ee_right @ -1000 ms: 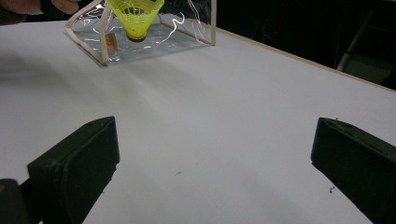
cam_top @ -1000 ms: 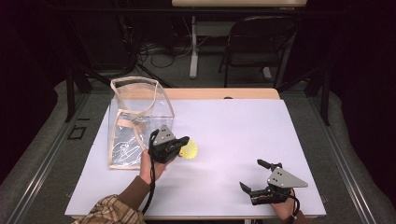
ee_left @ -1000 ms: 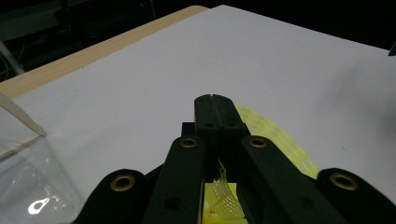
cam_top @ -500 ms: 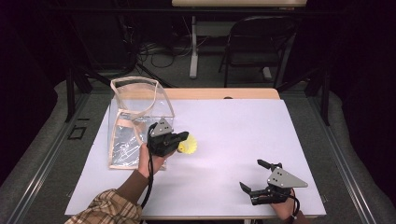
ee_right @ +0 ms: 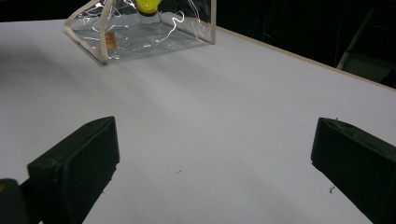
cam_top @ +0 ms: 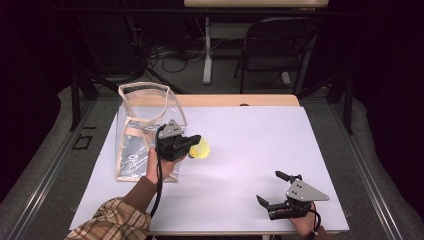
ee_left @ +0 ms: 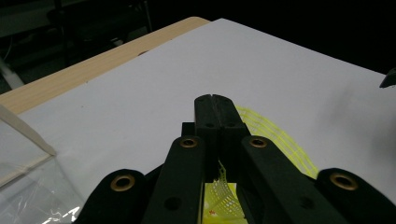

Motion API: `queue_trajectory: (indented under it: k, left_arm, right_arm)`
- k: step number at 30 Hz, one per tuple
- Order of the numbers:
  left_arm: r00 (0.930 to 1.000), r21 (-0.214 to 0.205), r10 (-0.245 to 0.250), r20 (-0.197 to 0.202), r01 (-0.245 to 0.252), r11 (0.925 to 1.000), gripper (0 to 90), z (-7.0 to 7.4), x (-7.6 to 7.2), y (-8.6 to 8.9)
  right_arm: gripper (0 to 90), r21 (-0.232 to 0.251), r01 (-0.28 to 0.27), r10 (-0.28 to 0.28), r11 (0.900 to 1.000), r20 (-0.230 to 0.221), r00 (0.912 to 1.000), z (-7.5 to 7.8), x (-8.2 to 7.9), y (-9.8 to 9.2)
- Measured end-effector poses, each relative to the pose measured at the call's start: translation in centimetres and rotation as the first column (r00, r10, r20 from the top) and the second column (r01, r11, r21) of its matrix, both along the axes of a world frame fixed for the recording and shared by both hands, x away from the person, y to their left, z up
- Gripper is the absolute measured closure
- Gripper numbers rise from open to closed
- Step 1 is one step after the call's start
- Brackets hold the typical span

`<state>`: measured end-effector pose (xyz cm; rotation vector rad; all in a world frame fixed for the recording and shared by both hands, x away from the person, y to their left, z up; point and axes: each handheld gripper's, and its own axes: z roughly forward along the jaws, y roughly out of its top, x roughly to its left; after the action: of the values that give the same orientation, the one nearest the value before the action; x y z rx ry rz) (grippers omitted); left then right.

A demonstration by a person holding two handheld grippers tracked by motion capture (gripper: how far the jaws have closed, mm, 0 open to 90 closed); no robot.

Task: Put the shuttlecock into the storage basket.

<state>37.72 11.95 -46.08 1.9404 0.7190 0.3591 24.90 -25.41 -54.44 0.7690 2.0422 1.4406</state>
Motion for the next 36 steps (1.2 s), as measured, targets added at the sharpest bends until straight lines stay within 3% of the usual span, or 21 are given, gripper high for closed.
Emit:
queue_trajectory:
  k: [36]
  left_arm:
    - [0.9998, -0.045, 0.019, -0.005, -0.019, 0.9988, 90.0, 2.3, 2.6, 1.2]
  right_arm:
    - [0.7, -0.007, -0.006, 0.006, 1.0, -0.004, 1.0, -0.1, 0.1, 0.0]
